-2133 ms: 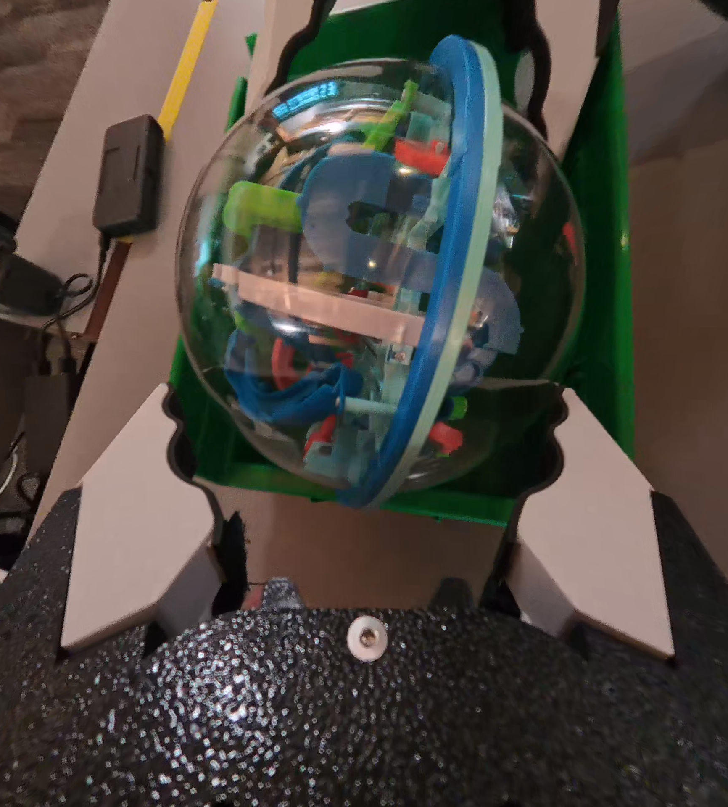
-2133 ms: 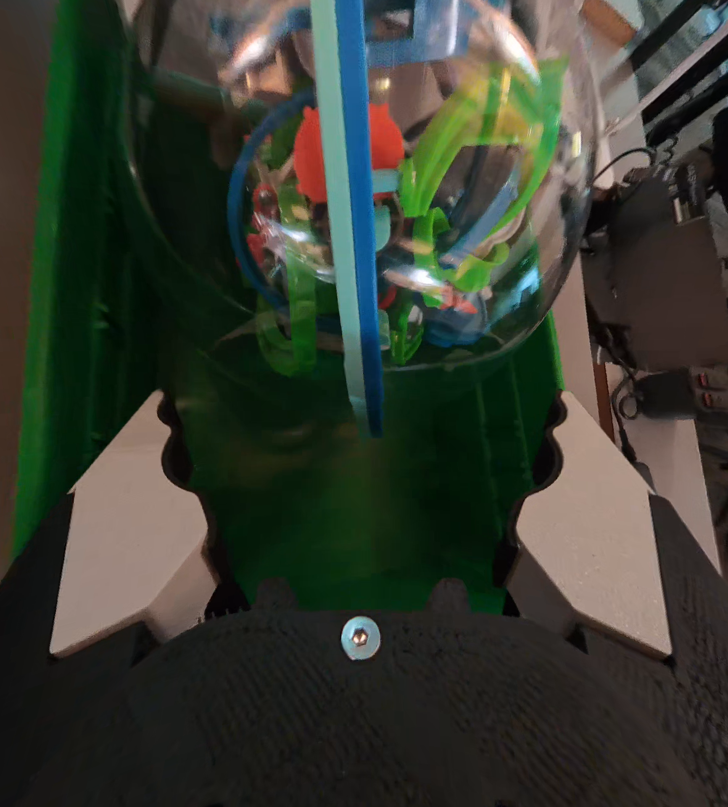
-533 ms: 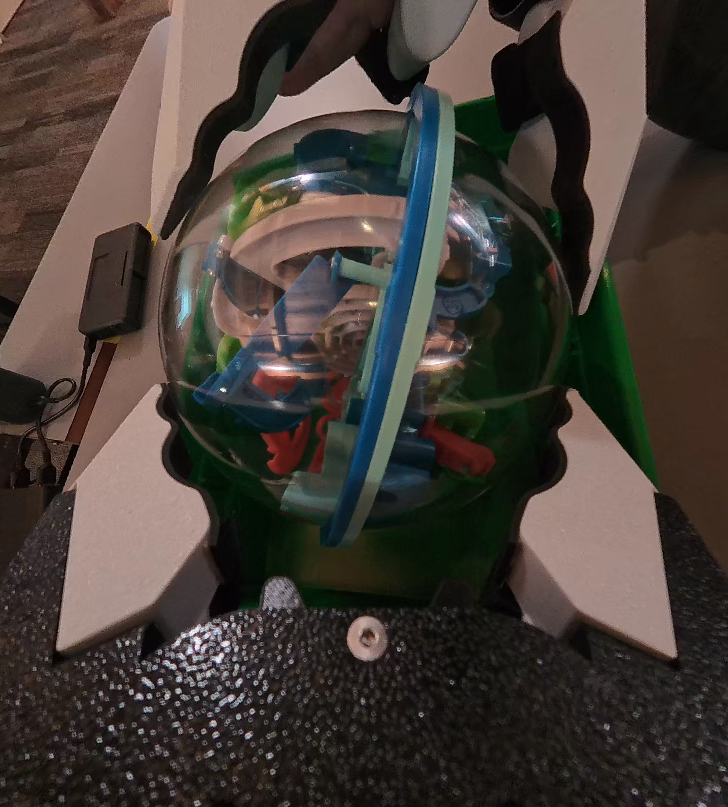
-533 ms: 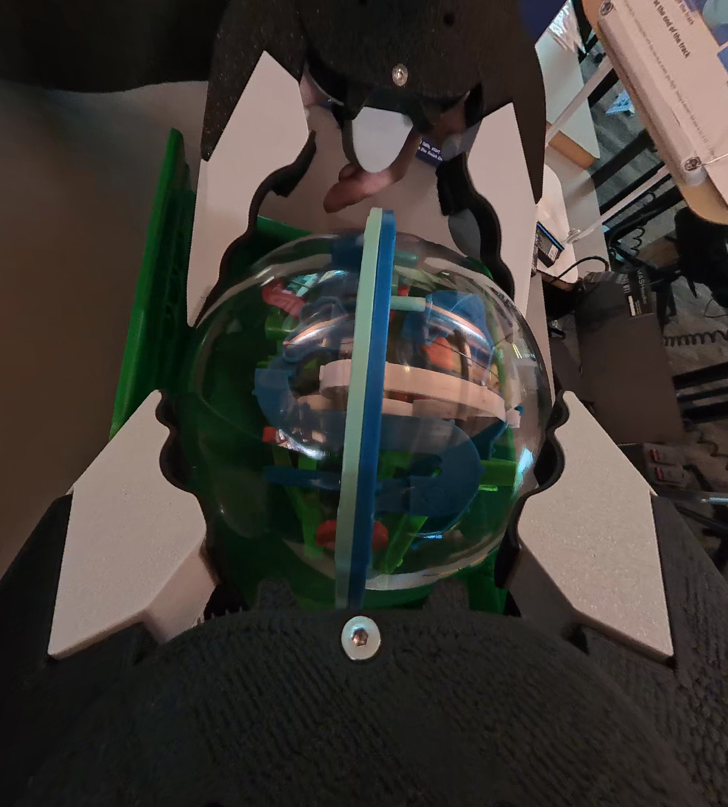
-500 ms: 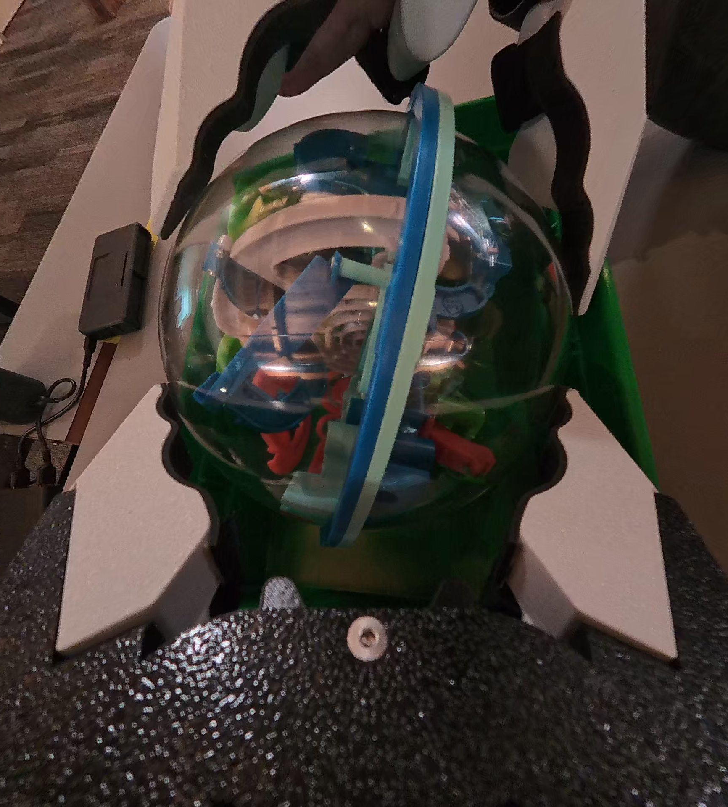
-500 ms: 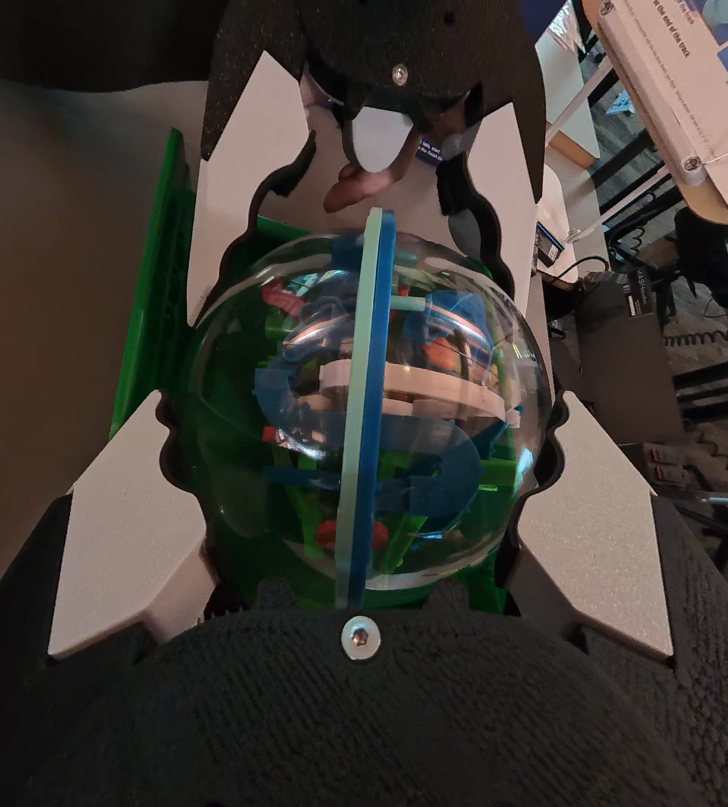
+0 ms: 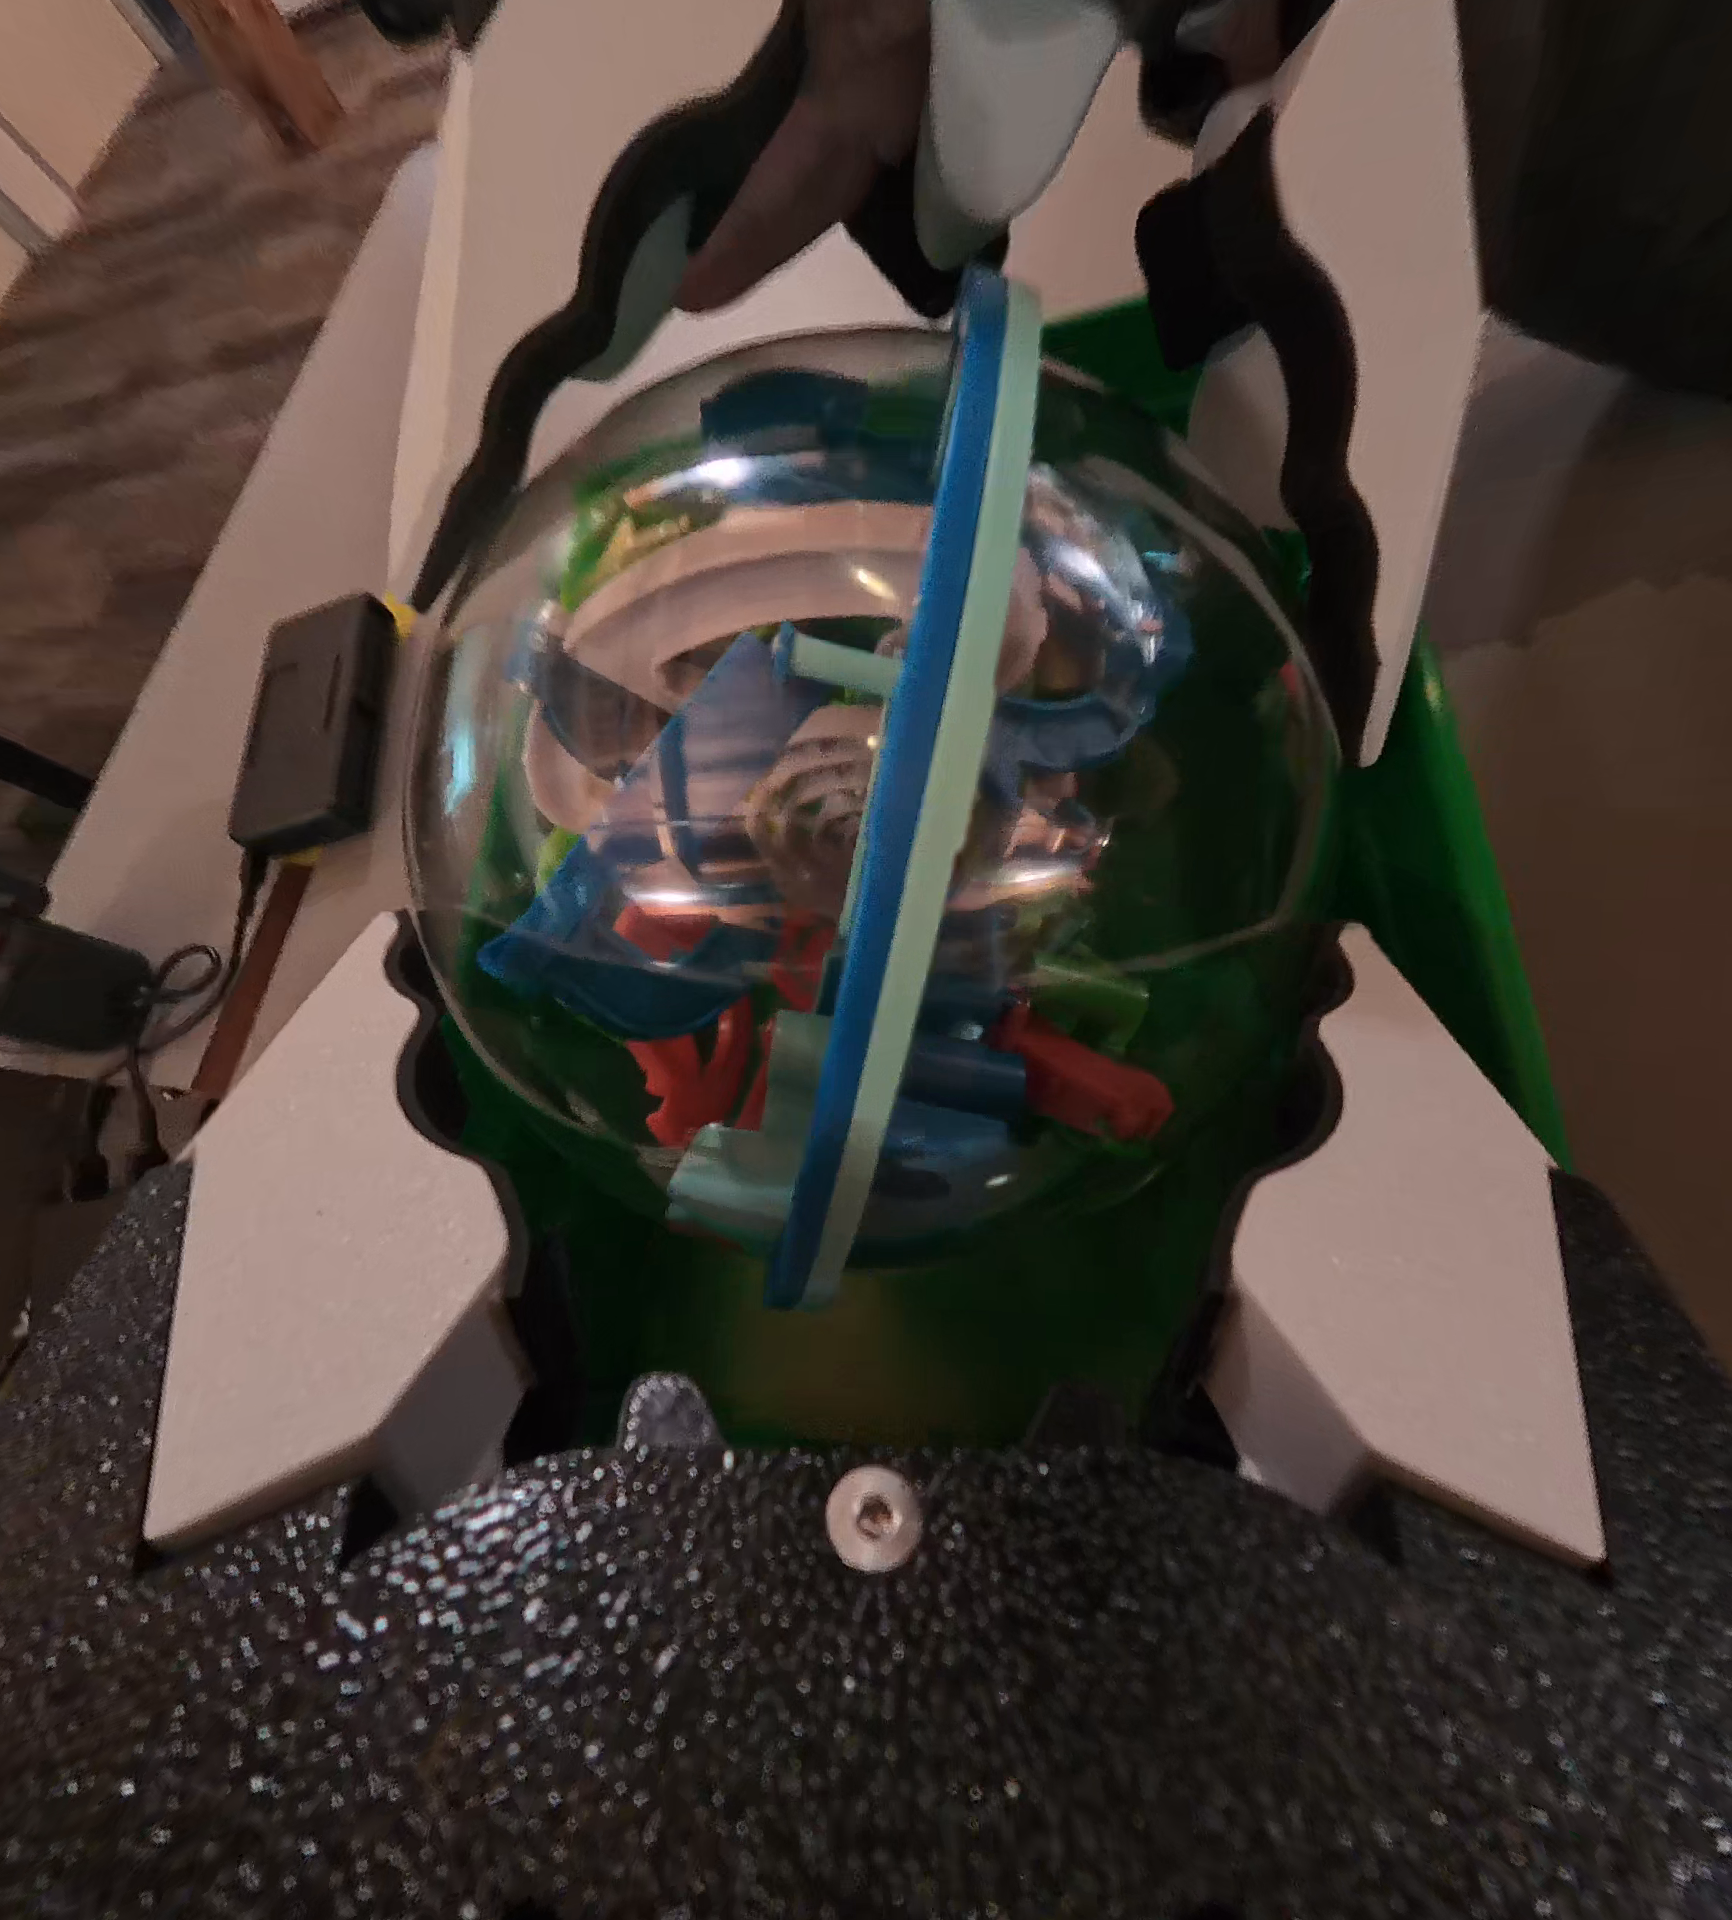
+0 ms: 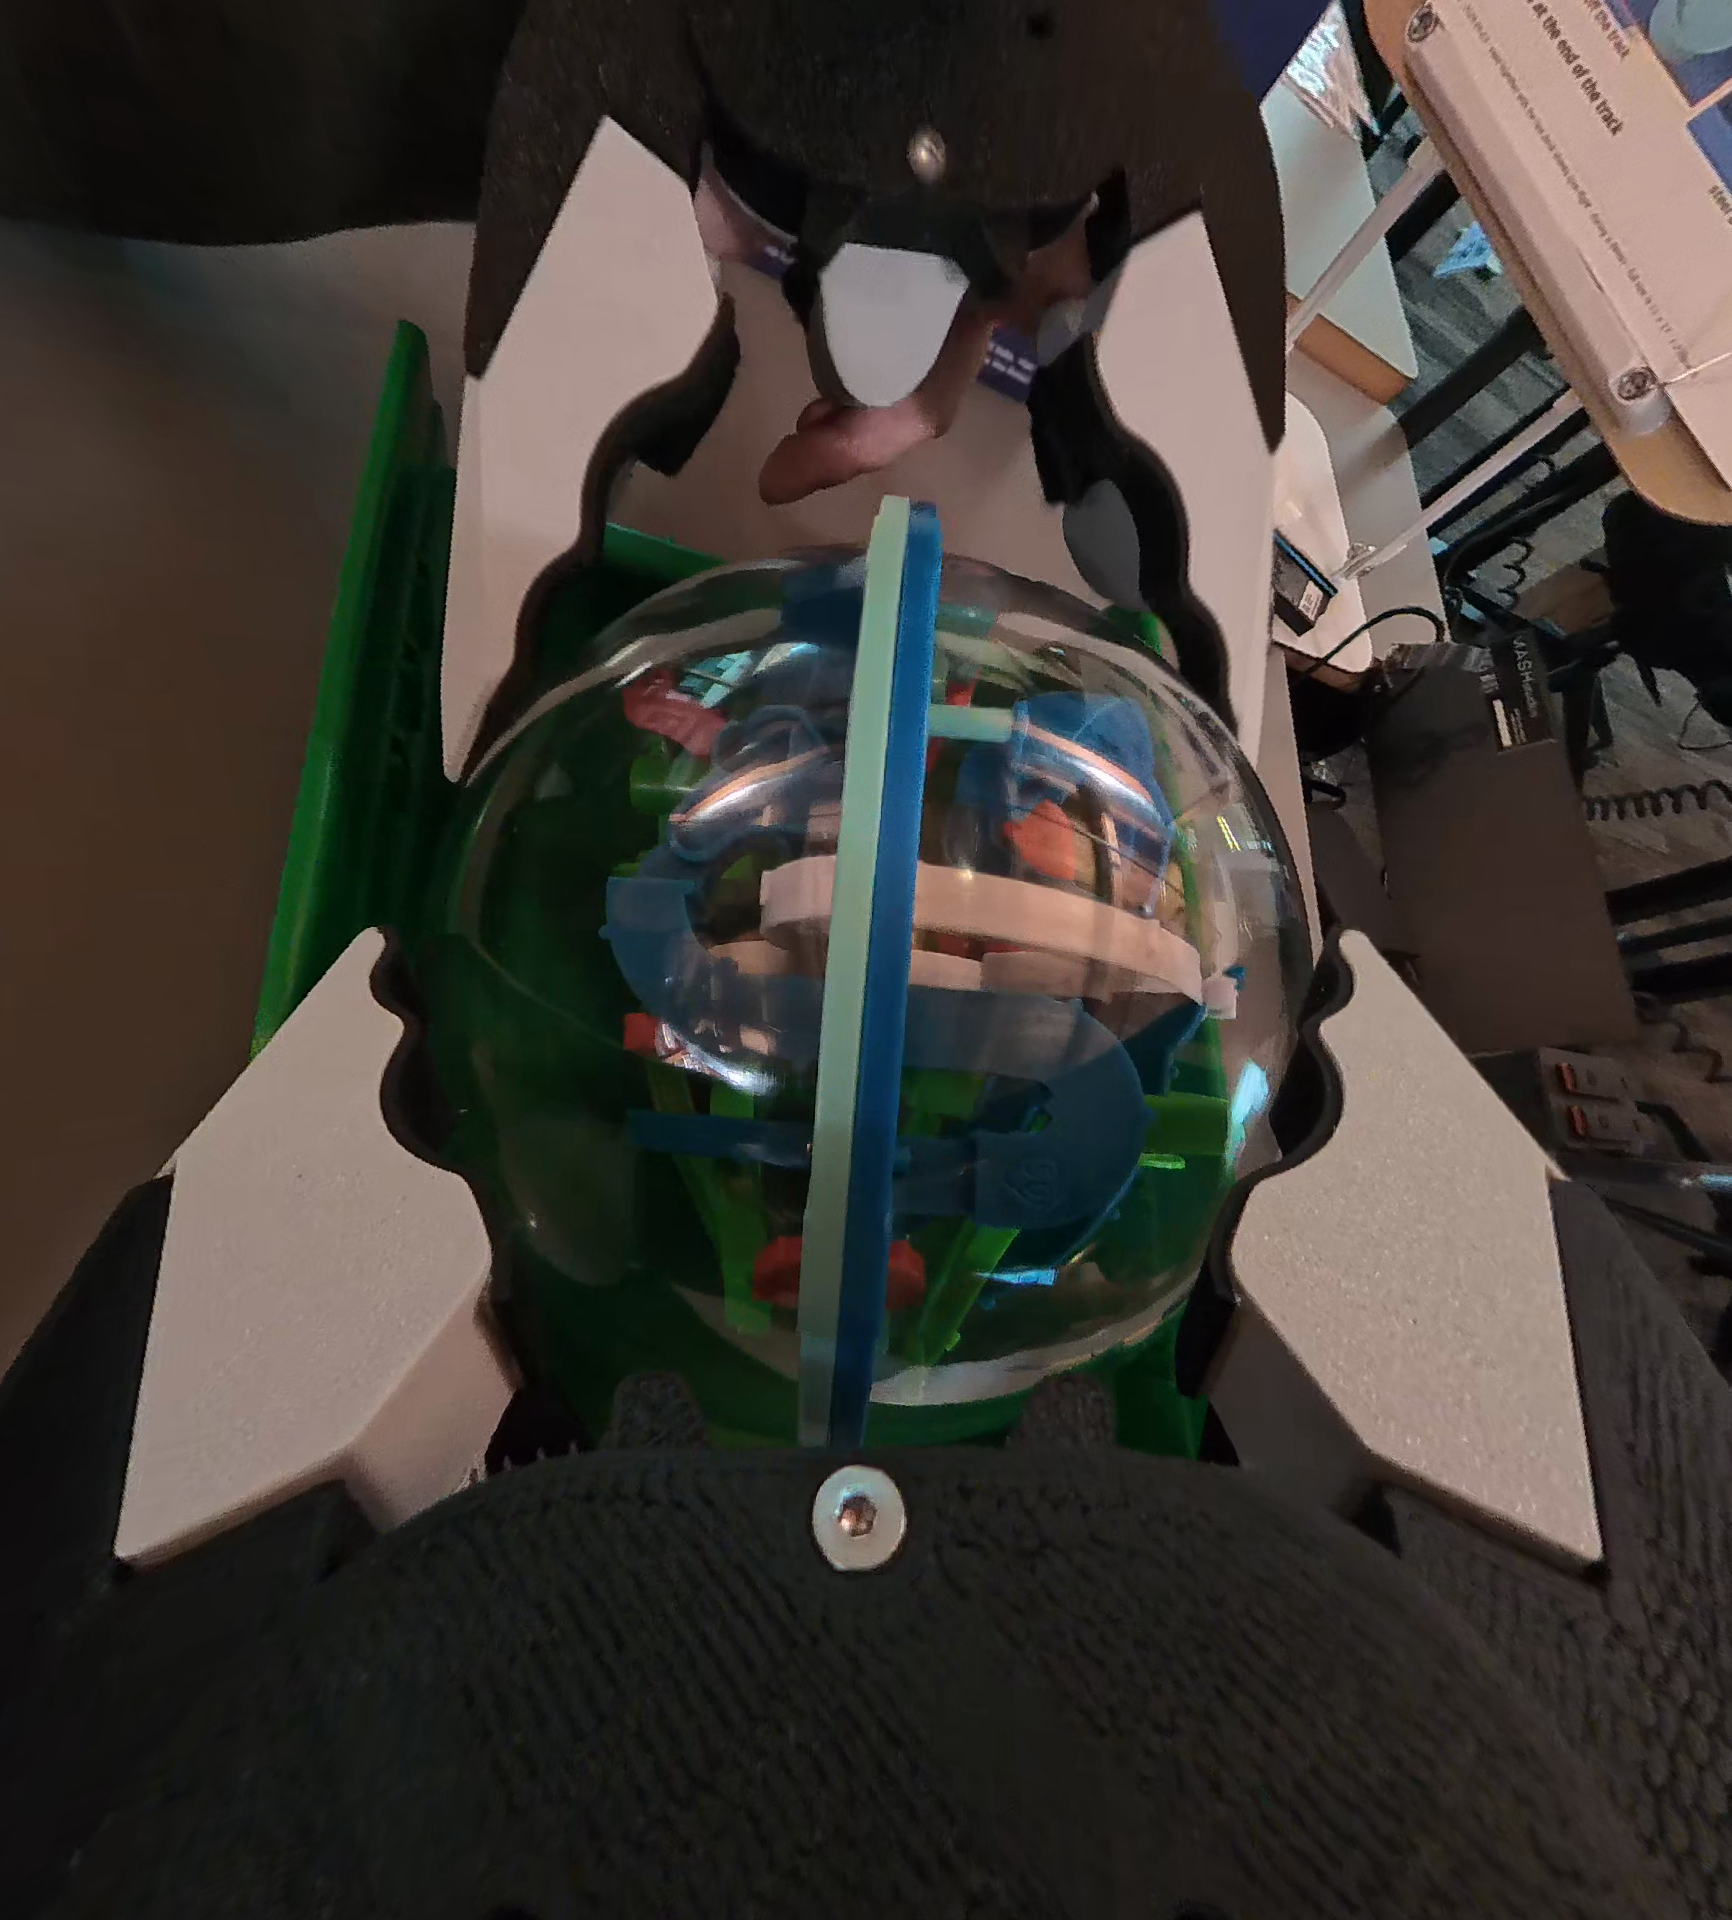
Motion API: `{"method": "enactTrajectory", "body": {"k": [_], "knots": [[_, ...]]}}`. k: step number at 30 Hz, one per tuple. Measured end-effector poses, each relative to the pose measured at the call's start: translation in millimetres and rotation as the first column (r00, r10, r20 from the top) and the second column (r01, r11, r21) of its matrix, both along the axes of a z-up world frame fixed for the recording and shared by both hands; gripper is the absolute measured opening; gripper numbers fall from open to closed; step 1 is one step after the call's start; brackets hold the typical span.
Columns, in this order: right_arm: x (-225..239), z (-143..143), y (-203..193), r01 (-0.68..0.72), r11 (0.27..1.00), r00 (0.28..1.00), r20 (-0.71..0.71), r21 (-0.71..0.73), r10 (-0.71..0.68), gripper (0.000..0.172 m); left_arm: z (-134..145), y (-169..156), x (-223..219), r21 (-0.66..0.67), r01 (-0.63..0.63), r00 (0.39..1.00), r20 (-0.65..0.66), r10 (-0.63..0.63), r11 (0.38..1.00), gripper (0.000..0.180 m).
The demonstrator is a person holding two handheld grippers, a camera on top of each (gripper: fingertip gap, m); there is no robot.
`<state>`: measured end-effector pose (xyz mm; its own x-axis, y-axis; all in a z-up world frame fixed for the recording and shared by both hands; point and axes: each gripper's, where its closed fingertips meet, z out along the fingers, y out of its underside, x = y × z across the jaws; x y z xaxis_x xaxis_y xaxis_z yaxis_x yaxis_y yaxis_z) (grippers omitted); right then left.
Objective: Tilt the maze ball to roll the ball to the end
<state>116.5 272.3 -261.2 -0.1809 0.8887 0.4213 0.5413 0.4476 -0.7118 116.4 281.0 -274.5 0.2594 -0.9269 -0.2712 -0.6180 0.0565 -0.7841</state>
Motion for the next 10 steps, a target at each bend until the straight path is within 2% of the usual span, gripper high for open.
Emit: {"method": "enactTrajectory", "body": {"k": [1, 7, 10], "knots": [[2, 0, 1, 0.007, 1.0, 1.0, 0.0, -0.005, -0.007, 0.16, 5, 0, 1, 0.015, -0.005, 0.999, 0.037, 0.005, 1.0, 0.154], [13, 3, 9, 0.034, 0.999, 0.999, -0.019, -0.026, -0.034, 0.16, 18, 1, -6, 0.08, -0.112, 0.963, 0.256, 0.088, 0.99, 0.153], [16, 5, 8, 0.027, 0.999, 0.999, -0.024, -0.041, -0.028, 0.16, 6, -9, -9, 0.016, -0.131, 0.944, 0.306, 0.12, 0.991, 0.144]]}}
